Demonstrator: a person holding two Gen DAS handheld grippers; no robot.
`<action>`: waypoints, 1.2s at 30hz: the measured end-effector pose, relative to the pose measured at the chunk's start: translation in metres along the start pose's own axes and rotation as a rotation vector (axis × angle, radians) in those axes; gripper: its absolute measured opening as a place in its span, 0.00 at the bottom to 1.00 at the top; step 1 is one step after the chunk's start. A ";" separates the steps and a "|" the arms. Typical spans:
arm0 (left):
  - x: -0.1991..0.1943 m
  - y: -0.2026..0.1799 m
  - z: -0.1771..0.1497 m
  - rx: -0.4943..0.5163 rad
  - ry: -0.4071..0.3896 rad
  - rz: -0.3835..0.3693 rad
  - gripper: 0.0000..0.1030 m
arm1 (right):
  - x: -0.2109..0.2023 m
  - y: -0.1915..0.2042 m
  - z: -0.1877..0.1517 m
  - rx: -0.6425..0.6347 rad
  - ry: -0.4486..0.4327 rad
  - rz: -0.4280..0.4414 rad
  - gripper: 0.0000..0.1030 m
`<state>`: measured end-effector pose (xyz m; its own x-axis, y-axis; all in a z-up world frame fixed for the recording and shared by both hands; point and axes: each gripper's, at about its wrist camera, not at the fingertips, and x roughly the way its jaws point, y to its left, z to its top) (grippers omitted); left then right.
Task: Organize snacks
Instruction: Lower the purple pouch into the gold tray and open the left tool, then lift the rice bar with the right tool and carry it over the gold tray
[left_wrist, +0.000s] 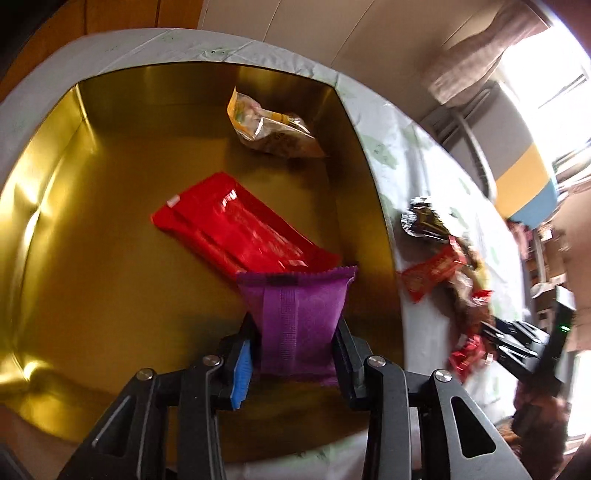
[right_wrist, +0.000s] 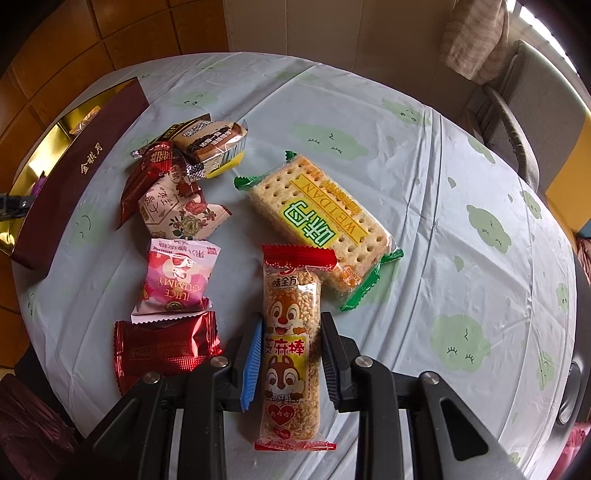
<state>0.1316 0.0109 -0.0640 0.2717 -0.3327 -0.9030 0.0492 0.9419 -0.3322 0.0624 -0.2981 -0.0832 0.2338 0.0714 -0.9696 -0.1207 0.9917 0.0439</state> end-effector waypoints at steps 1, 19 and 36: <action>0.003 0.001 0.004 -0.006 -0.001 0.008 0.40 | 0.000 -0.001 0.000 0.004 0.001 0.001 0.29; -0.034 -0.010 -0.027 0.096 -0.215 0.135 0.60 | -0.003 -0.009 0.002 0.025 -0.005 0.009 0.29; -0.053 -0.006 -0.061 0.118 -0.311 0.242 0.61 | -0.009 -0.011 -0.009 0.069 0.000 0.003 0.28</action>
<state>0.0582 0.0203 -0.0310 0.5655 -0.0880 -0.8200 0.0535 0.9961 -0.0700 0.0531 -0.3103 -0.0770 0.2336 0.0746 -0.9695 -0.0545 0.9965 0.0636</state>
